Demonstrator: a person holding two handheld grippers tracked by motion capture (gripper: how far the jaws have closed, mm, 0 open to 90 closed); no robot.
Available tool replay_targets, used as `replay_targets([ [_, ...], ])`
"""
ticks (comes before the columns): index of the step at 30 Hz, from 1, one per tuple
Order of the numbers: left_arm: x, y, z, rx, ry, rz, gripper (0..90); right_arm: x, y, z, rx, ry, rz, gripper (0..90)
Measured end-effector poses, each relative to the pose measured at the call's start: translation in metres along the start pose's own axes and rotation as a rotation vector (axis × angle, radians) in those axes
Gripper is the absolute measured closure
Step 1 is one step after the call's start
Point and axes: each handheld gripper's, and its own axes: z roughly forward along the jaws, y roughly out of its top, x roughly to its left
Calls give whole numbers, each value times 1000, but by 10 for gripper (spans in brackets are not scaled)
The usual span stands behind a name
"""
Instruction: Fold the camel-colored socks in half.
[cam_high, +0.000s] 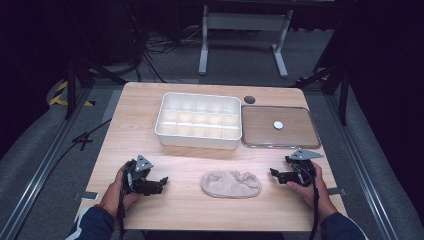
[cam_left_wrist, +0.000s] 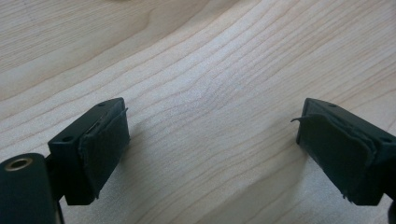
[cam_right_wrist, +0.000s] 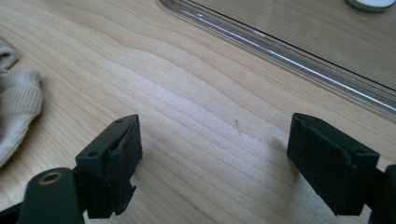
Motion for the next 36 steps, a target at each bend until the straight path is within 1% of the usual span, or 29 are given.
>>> replay_targets([
  [1, 0, 0, 1, -12, 1, 1, 81, 0, 0, 0, 0, 0, 0, 182],
  [6, -1, 0, 1, -6, 3, 0, 73, 0, 0, 0, 2, 0, -2, 182],
  [9, 0, 0, 0, -1, 8, 10, 73, 0, 0, 0, 2, 0, -1, 181],
  [11, 0, -1, -1, 6, 5, 10, 73, 0, 0, 0, 2, 0, -1, 181],
  [12, 0, -1, -1, -2, -1, 12, 73, 0, 0, 0, 1, 0, 0, 180],
  [14, 1, -1, -1, 7, -9, 19, 72, 0, 0, 0, 2, -1, -2, 180],
  [15, 2, -1, -1, 2, -18, 29, 72, 0, 0, 0, 1, 0, 2, 180],
  [17, 2, -1, -1, 0, -24, 46, 75, 0, 0, 0, 2, 1, -2, 180],
  [18, 2, -1, -1, -1, -24, 45, 75, -1, 0, 0, 1, 5, -8, 180],
  [19, 2, -1, -1, -9, -26, 59, 76, -1, 0, 0, 1, 7, -9, 181],
  [20, 1, -1, -1, -2, -39, 58, 82, -1, 0, 0, -1, 13, -7, 190],
  [21, 1, -1, -1, -1, -37, 73, 82, -2, 0, -1, 1, 17, -11, 200],
  [22, 0, -1, 0, -9, -43, 72, 82, -3, 0, -1, 2, 24, -9, 212],
  [23, 0, -1, 0, -10, -47, 72, 82, -2, 0, -2, 0, 38, -4, 238],
  [24, 0, -1, 0, -8, -48, 59, 82, -2, 0, -3, 0, 48, -5, 287],
  [26, 0, -1, -1, 0, -51, 65, 81, -1, 2, -6, -18, 73, -8, 330],
  [27, 1, -1, 0, -1, -53, 73, 80, 1, 3, -9, -34, 76, -11, 383],
  [28, 0, 0, 0, 5, -60, 66, 79, 3, 5, -11, -46, 80, -19, 434],
  [29, 0, 0, 0, 8, -58, 70, 79, 6, 9, -14, -68, 94, -25, 452],
  [31, 0, 0, 0, 10, -59, 69, 77, 14, 15, -20, -103, 116, -40, 531],
  [33, 0, 1, 0, 8, -57, 69, 77, 23, 21, -22, -116, 141, -67, 574],
  [34, 1, 1, 0, 7, -54, 87, 77, 30, 23, -22, -125, 154, -84, 614],
  [36, 1, 2, 0, 16, -54, 81, 77, 39, 27, -23, -128, 178, -105, 649],
])
